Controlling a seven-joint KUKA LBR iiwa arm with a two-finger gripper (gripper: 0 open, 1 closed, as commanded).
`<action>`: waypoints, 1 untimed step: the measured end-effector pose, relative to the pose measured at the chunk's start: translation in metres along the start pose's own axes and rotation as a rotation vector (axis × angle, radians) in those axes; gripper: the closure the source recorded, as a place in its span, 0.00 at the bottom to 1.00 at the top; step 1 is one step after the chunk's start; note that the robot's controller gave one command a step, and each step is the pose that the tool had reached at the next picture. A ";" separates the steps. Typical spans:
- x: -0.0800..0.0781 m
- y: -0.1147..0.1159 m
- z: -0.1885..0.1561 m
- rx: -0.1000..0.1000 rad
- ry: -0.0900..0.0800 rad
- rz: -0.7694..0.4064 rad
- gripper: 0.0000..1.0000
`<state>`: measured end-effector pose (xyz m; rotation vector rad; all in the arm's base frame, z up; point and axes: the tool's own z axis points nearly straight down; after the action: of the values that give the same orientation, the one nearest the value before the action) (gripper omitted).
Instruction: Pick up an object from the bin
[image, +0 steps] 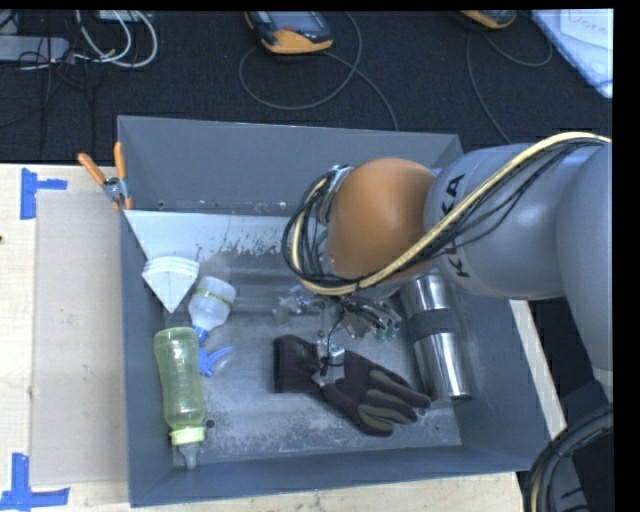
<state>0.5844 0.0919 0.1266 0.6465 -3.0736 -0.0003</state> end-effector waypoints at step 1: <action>0.008 0.016 0.055 0.000 -0.004 -0.177 1.00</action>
Offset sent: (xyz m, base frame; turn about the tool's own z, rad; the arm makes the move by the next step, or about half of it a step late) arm 0.0000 0.0000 0.0000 0.0000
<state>0.5708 0.1035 0.0720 0.9160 -3.0080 -0.0021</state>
